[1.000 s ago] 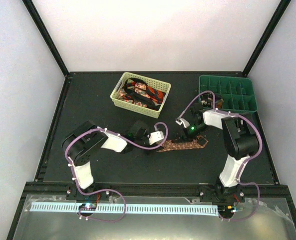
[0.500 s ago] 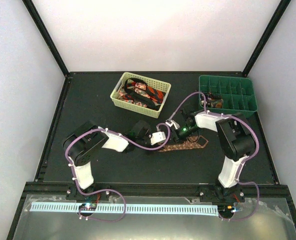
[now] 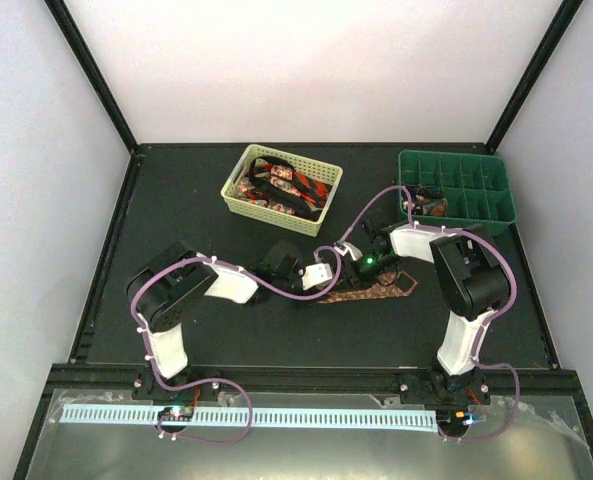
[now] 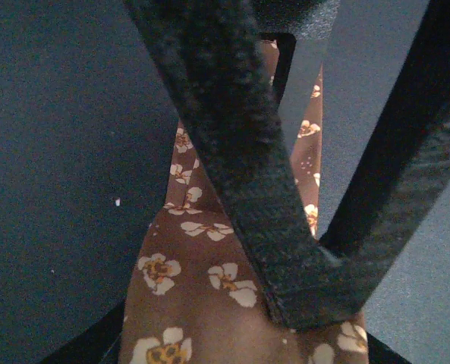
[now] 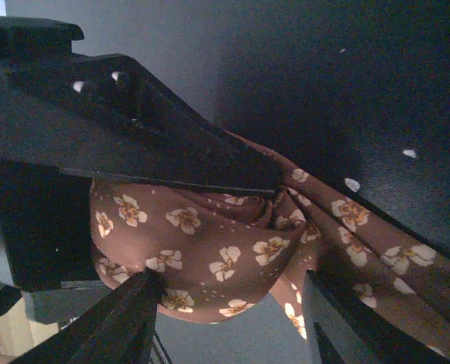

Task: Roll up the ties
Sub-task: Roll the tie at the center of the board.

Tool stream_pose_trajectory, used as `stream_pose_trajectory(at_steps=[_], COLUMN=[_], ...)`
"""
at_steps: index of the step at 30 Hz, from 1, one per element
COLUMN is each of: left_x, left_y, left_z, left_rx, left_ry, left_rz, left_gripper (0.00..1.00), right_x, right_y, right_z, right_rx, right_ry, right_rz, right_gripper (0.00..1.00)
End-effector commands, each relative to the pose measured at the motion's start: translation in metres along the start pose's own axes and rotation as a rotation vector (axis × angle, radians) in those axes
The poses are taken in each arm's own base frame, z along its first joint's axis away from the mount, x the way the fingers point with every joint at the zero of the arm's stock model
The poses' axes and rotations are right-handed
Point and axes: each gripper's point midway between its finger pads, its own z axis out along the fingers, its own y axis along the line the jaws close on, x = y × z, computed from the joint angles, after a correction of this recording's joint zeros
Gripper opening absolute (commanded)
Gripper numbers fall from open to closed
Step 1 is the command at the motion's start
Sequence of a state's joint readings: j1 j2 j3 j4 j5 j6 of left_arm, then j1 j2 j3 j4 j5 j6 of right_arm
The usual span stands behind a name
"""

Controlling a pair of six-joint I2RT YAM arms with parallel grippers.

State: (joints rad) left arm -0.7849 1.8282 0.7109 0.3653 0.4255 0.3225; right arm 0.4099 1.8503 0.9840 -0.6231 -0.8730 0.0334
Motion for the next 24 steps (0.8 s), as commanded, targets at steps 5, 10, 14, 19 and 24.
stream_pose_trajectory(at_steps=[5, 10, 14, 19, 24], left_x=[0.045, 0.041, 0.025, -0.010, -0.015], left_y=[-0.006, -0.006, -0.008, -0.009, -0.015], left_z=[0.007, 0.007, 0.000, -0.021, -0.024], left_rx=[0.005, 0.011, 0.041, 0.039, 0.068], left_ry=[0.154, 0.138, 0.050, -0.154, -0.247], left_rz=[-0.036, -0.038, -0.045, 0.015, 0.015], left_gripper=[0.40, 0.43, 0.61, 0.78, 0.85], right_x=[-0.013, -0.006, 0.005, 0.012, 0.014], right_y=[0.008, -0.003, -0.021, -0.038, -0.057], right_z=[-0.003, 0.000, 0.007, 0.013, 0.014], right_rx=[-0.031, 0.012, 0.060, 0.108, 0.151], right_ry=[-0.039, -0.013, 0.024, 0.059, 0.075], right_rz=[-0.020, -0.032, -0.007, 0.023, 0.066], right_gripper=[0.14, 0.02, 0.02, 0.02, 0.02])
